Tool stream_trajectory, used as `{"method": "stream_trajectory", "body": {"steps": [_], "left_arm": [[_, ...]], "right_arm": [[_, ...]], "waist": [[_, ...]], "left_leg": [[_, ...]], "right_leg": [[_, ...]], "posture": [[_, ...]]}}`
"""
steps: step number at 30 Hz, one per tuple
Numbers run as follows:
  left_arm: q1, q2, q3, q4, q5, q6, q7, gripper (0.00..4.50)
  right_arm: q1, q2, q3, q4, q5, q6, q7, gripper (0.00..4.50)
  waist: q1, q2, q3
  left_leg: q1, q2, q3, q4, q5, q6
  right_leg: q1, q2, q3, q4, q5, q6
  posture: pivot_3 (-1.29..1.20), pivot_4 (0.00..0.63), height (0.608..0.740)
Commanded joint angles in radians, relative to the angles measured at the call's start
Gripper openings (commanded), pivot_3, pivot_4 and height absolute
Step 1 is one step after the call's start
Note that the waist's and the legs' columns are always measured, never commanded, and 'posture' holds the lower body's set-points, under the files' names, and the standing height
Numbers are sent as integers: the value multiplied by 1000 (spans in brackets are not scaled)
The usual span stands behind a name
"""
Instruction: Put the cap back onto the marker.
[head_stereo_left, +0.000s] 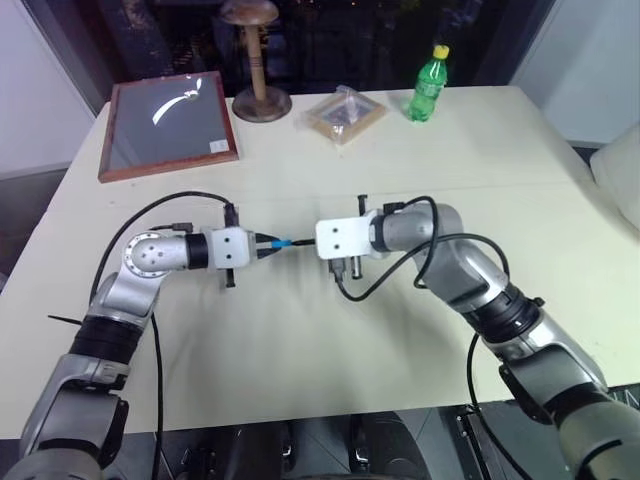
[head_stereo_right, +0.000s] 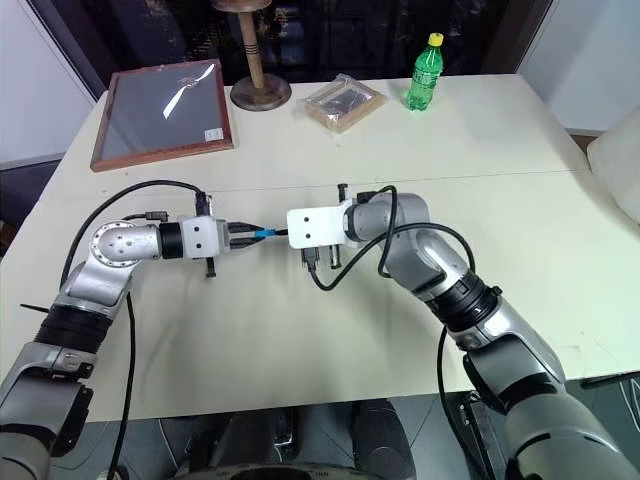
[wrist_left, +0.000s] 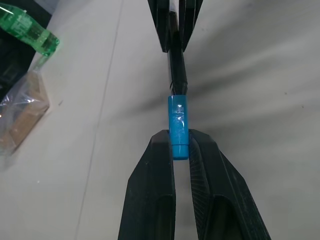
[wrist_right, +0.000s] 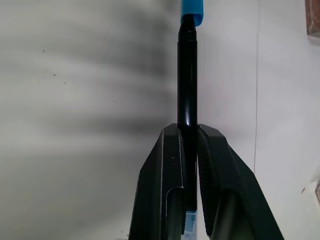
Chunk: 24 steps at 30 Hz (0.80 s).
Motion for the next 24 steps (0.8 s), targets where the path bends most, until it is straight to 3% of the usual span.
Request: {"method": "stream_trajectory", "body": {"steps": [1,12,24], "left_arm": [[-24,-1,9,-9,-11,-46,15,0],[-69,-27,21,105,-68,-186,-25,0],[-124,-40,9,274,-37,-362,-22,0]], "right_arm": [[-20,31,21,-33,-4,-22,13,35],[-25,55,35,-22,-40,-44,24,35],[-33,68,39,20,-104,-83,4,35]], "waist": [[1,0,0],[1,0,0],[0,0,0]], "left_leg": [[0,0,0,0,0,0],[0,0,0,0,0,0],[0,0,0,0,0,0]], "right_leg": [[0,0,0,0,0,0],[0,0,0,0,0,0],[0,0,0,0,0,0]], "posture": [[0,150,740],[0,150,740],[0,150,740]]}}
